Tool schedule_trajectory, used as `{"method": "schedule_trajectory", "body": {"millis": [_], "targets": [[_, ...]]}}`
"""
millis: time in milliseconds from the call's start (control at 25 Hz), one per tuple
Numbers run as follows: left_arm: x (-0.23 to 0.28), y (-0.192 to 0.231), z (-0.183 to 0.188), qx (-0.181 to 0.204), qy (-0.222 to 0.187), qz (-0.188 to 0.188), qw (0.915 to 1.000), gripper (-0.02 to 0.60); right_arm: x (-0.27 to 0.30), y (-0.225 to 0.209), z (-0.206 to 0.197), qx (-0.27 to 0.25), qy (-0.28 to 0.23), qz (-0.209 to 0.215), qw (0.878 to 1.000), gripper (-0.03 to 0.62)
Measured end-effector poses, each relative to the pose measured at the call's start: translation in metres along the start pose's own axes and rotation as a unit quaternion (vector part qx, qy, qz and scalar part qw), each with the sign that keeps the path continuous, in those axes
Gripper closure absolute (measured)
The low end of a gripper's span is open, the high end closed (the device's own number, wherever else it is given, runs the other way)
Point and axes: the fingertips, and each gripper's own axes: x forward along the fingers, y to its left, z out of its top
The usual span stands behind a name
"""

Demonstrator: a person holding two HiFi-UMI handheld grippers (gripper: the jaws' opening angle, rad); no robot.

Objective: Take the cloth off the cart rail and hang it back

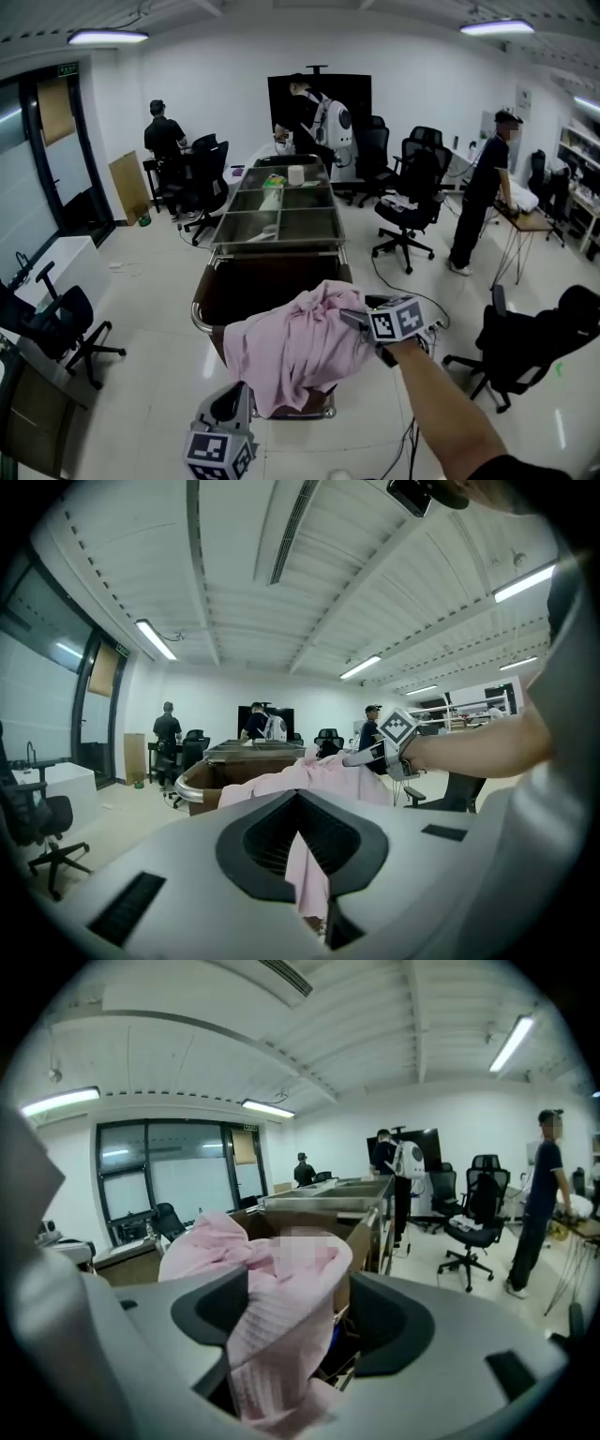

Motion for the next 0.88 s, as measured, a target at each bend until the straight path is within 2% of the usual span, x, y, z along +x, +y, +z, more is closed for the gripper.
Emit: {"method": "schedule_trajectory", "body": {"millis": [80,160,280,440,520,640,760,880], "targets": [[0.004,-0.003,-0.004,-0.001,0.005,0.006,1.0,0.58,0.012,0.006,-0.003,-0.005,0.01,0.018,1.0,0.229],[0.006,-0.004,-0.009,-0.002,0.011,0.01,0.9999,0.581,0.016,0.018,-0.003,-0.047,0.006,0.018,0.999,0.232],[0.009,-0.007,-0.013,-0.002,0.015,0.013,0.9998,0.58,0.017,0.039,-0.003,-0.109,0.005,0.011,0.994,0.298],[0.01,-0.013,-0.013,-0.002,0.017,0.009,0.9998,0.58,0.025,0.033,-0.001,-0.058,0.014,0.013,0.998,0.293],[0.006,-0.015,-0.013,-0.003,0.016,0.006,0.9998,0.581,0.026,0.029,-0.001,-0.048,0.012,0.002,0.999,0.311],[0.0,-0.014,-0.014,-0.004,0.015,0.005,0.9999,0.58,0.022,0.034,-0.002,-0.055,0.0,0.002,0.998,0.469],[-0.008,-0.012,-0.014,-0.006,0.015,0.003,0.9999,0.58,0.009,0.046,0.0,-0.008,-0.042,0.045,0.998,0.521],[-0.015,-0.01,-0.013,-0.008,0.014,0.0,0.9999,0.58,-0.022,0.065,0.021,0.058,-0.121,0.11,0.985,0.53]]}}
